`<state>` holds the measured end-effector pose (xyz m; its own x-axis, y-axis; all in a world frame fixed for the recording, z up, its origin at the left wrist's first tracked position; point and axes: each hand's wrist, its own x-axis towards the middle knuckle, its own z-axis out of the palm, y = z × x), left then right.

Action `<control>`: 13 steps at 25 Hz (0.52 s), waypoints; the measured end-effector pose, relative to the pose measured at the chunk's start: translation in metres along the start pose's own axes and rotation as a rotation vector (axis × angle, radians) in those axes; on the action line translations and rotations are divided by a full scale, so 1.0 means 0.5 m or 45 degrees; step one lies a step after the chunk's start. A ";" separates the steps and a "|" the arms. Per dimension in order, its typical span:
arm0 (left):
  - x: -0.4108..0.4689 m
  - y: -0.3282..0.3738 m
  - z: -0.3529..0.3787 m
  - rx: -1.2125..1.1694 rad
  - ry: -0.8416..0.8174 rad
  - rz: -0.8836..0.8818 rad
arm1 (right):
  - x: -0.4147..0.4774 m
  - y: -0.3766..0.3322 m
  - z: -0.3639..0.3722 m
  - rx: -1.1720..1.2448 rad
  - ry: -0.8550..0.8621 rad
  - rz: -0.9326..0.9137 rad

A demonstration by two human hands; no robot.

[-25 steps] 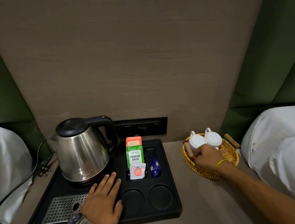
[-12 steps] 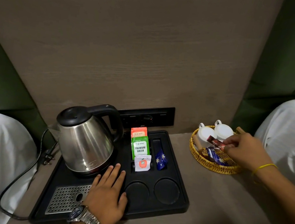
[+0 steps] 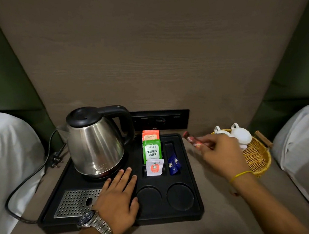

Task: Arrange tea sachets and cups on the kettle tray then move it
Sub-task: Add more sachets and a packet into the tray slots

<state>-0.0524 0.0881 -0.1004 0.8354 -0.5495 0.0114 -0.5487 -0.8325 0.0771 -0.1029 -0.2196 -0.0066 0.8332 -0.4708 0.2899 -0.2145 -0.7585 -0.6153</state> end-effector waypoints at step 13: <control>-0.003 -0.002 -0.007 0.008 -0.015 0.014 | 0.051 -0.071 0.237 -0.339 -0.166 0.060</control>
<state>-0.0529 0.0897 -0.0971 0.8290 -0.5593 0.0008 -0.5579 -0.8268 0.0711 -0.0133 -0.1512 -0.0642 0.8739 -0.4596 0.1582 -0.3663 -0.8367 -0.4070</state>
